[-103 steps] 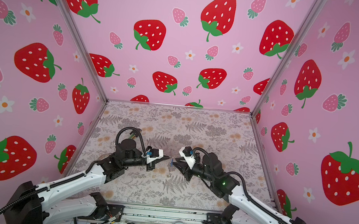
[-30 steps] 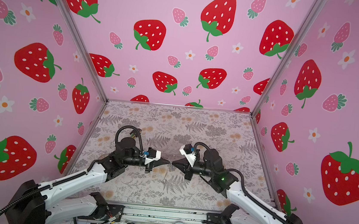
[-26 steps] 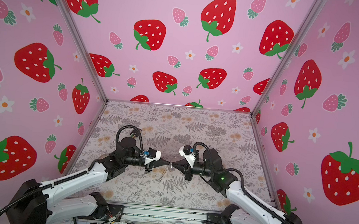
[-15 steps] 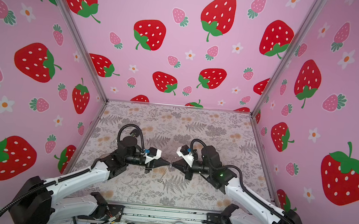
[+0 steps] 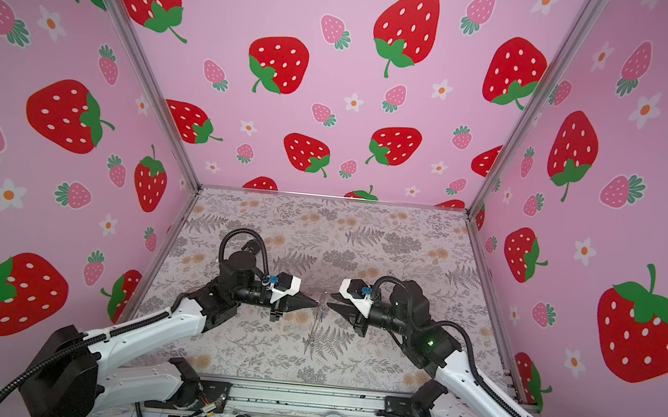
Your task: Put the keys on the keyring
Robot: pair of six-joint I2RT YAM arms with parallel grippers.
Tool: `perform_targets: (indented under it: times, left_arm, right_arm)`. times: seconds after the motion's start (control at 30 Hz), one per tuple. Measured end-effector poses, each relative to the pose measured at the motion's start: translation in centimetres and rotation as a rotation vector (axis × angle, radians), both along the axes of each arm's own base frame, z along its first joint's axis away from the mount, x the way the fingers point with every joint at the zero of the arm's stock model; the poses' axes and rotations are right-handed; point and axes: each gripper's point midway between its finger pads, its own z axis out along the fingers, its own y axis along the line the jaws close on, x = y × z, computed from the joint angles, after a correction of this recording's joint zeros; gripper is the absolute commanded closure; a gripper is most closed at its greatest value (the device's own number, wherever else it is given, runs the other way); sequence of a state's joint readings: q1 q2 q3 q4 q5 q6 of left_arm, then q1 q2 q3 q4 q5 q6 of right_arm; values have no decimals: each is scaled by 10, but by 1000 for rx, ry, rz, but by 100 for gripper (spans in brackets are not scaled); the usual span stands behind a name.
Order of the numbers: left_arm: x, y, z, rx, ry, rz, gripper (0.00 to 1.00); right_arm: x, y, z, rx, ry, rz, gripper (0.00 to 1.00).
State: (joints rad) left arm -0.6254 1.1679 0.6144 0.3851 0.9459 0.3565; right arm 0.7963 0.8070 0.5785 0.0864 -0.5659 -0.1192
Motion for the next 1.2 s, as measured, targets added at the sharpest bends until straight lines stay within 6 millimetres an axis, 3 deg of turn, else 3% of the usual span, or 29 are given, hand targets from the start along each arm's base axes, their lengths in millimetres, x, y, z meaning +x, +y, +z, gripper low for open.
perform_targets:
  times: [0.33, 0.77, 1.0, 1.2]
  left_arm:
    - [0, 0, 0, -1, 1, 0, 100]
    - [1, 1, -2, 7, -4, 5, 100]
    - [5, 1, -4, 18, -7, 29, 100]
    - [6, 1, -5, 22, -12, 36, 100]
  right_arm:
    - [2, 9, -17, -46, 31, 22, 74]
    - [1, 13, -11, -29, -2, 22, 70]
    - [-2, 11, 2, 1, -51, 17, 69]
    - [-5, 17, -2, -14, -43, 38, 71]
